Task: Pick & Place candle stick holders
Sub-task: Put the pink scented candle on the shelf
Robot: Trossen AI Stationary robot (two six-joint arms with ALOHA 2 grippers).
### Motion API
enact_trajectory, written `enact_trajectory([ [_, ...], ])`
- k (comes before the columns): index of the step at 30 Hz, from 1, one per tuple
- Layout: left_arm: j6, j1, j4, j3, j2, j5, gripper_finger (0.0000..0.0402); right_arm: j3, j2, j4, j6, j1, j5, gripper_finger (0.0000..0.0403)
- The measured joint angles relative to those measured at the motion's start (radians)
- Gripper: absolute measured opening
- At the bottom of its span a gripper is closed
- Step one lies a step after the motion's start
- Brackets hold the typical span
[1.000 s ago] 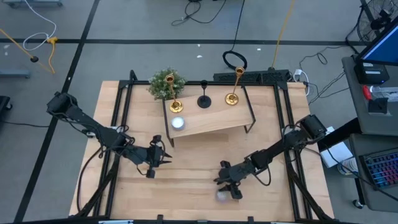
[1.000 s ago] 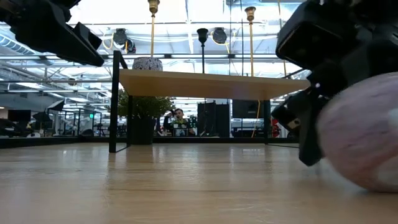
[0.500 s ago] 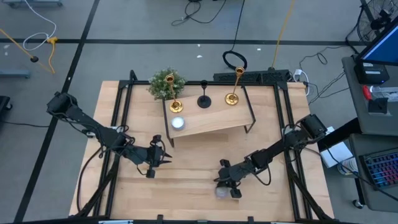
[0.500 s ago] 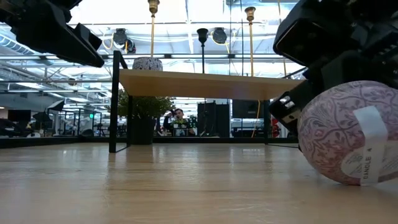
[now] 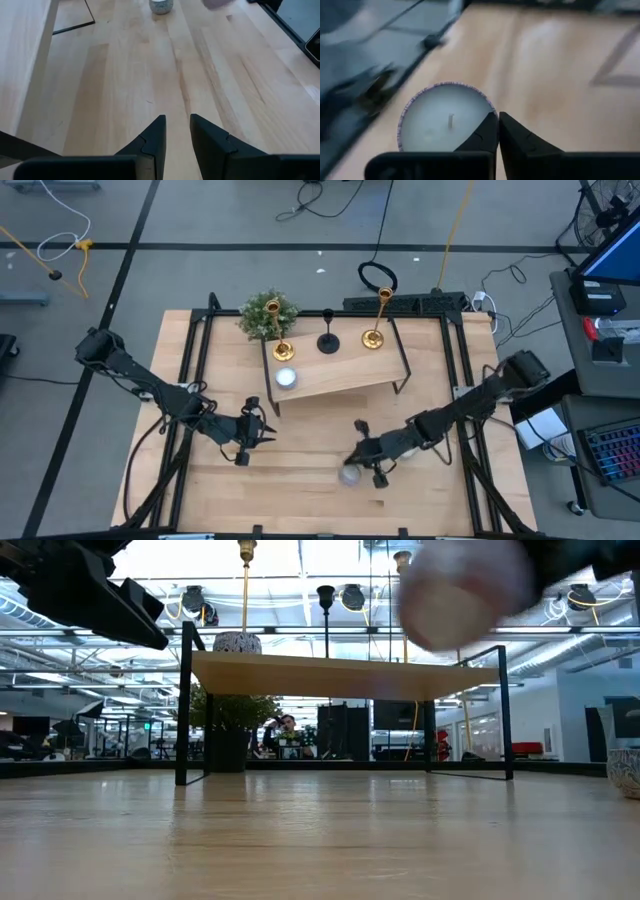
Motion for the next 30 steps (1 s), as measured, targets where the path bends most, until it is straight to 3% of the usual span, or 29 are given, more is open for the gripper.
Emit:
enact_trajectory([
  [4,0.004,0.01,0.0,0.0,0.0,-0.001,0.0093,0.011,-0.096,0.01,-0.18,-0.041,0.193,0.0001],
  [6,0.005,0.02,0.001,0.0,0.0,-0.001,0.0093,0.037,-0.127,0.003,-0.259,-0.068,0.239,0.0001],
  [12,0.005,0.053,0.0,0.0,0.0,0.0,0.0093,0.281,-0.144,-0.352,-0.432,-0.143,0.247,0.0001],
  [17,0.005,0.071,-0.001,0.0,0.0,0.0,0.0093,0.415,-0.096,-0.592,-0.442,-0.277,0.298,0.0001],
  [23,0.005,0.073,-0.002,0.0,0.0,0.005,0.0093,0.43,-0.058,-0.613,-0.45,-0.431,0.268,0.0],
  [30,0.004,0.073,-0.007,0.0,0.0,0.028,0.0093,0.43,-0.027,-0.644,-0.467,-0.529,0.184,0.0],
])
